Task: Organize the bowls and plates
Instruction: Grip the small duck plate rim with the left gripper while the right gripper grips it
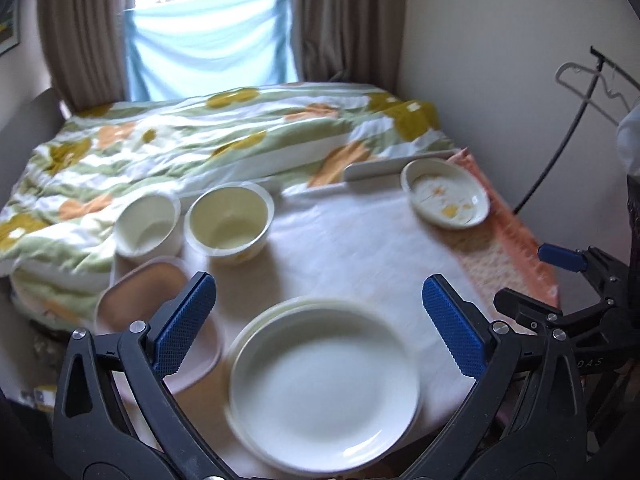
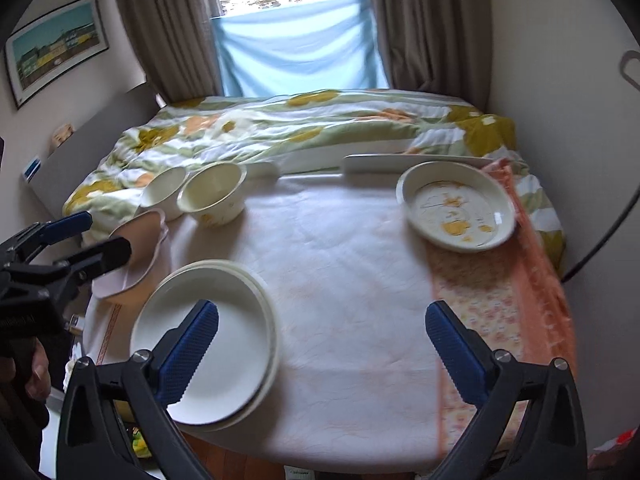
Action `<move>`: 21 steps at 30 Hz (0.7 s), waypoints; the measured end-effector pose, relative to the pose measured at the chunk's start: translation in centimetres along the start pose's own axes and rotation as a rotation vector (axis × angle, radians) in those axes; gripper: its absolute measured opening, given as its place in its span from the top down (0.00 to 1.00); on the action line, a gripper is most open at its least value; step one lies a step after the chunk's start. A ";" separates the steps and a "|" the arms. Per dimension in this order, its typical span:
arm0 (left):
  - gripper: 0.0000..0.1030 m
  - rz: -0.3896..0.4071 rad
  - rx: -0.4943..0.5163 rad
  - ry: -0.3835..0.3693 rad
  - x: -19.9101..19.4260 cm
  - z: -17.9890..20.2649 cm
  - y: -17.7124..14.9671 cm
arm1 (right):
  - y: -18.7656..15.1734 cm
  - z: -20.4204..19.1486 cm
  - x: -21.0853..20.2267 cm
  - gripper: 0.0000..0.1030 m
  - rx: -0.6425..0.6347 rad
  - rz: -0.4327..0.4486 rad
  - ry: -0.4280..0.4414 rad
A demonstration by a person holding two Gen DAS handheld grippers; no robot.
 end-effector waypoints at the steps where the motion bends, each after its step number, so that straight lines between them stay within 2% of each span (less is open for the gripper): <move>1: 0.00 0.006 0.013 -0.022 0.5 0.8 1.2 | 0.5 1.3 -0.3 0.00 0.008 -0.008 -0.024; 3: 0.00 0.011 0.042 -0.070 1.8 2.4 3.5 | 1.4 3.6 -0.5 0.00 0.023 -0.018 -0.073; 7: 0.00 -0.014 0.097 -0.117 5.9 5.7 7.3 | 3.5 8.9 -0.6 0.00 0.106 0.032 -0.200; 10: 0.00 -0.075 0.118 -0.175 10.7 7.9 9.0 | 3.8 12.2 2.5 0.00 0.225 -0.011 -0.137; 13: 0.01 -0.157 0.131 -0.228 16.6 10.2 9.7 | 3.5 15.4 5.8 0.00 0.326 -0.044 -0.120; 14: 0.01 -0.193 0.124 -0.251 18.9 10.8 9.9 | 3.4 16.1 6.8 0.04 0.345 -0.043 -0.103; 15: 0.05 -0.227 0.112 -0.280 21.0 11.5 9.9 | 3.3 16.8 7.8 0.14 0.365 -0.047 -0.093; 16: 0.13 -0.258 0.099 -0.301 22.7 11.9 9.6 | 3.0 17.5 8.9 0.19 0.384 -0.062 -0.095; 17: 0.18 -0.288 0.090 -0.314 24.3 12.2 9.4 | 2.8 18.3 10.3 0.30 0.406 -0.087 -0.092; 18: 0.27 -0.323 0.085 -0.323 26.0 12.6 9.2 | 2.8 18.9 11.2 0.38 0.425 -0.098 -0.086; 21: 0.36 -0.381 0.103 -0.328 29.8 13.4 8.9 | 2.4 20.4 13.6 0.45 0.485 -0.134 -0.076</move>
Point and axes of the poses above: each gripper's, at about its wrist camera, not at the fingertips, and x roughly the way its jaws point, z to its right, y to its top, the point moved 9 cm from there along x, roughly the way its jaws point, and after that the axes turned 3 degrees about -y, right-handed, at the moved point
